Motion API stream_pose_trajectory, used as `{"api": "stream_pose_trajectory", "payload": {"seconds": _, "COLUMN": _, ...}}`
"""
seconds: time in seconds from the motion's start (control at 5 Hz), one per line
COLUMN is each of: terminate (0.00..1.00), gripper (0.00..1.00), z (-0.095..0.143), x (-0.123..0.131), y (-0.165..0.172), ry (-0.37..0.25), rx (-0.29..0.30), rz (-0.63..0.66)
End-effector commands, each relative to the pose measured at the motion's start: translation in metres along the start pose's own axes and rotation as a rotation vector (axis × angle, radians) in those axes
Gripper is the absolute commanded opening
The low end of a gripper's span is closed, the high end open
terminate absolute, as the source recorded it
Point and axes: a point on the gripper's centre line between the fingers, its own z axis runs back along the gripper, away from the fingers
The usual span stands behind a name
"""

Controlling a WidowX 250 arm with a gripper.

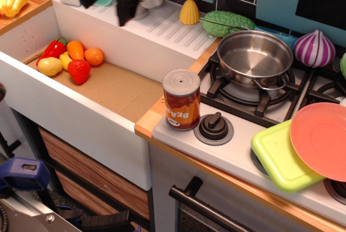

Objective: Put can in pot

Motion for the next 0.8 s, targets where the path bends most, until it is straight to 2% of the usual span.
{"api": "stream_pose_trajectory", "payload": {"seconds": 0.0, "terminate": 0.0, "gripper": 1.0, "z": 0.031, "x": -0.007, "y": -0.041, "ry": -0.063, "rx": 0.002, "rz": 0.04}}
{"api": "stream_pose_trajectory", "payload": {"seconds": 0.4, "terminate": 0.0, "gripper": 1.0, "z": 0.04, "x": -0.025, "y": -0.091, "ry": -0.002, "rx": -0.027, "rz": 0.044}}
{"api": "stream_pose_trajectory", "payload": {"seconds": 0.6, "terminate": 0.0, "gripper": 1.0, "z": 0.035, "x": -0.028, "y": -0.106, "ry": -0.008, "rx": -0.047, "rz": 0.04}}
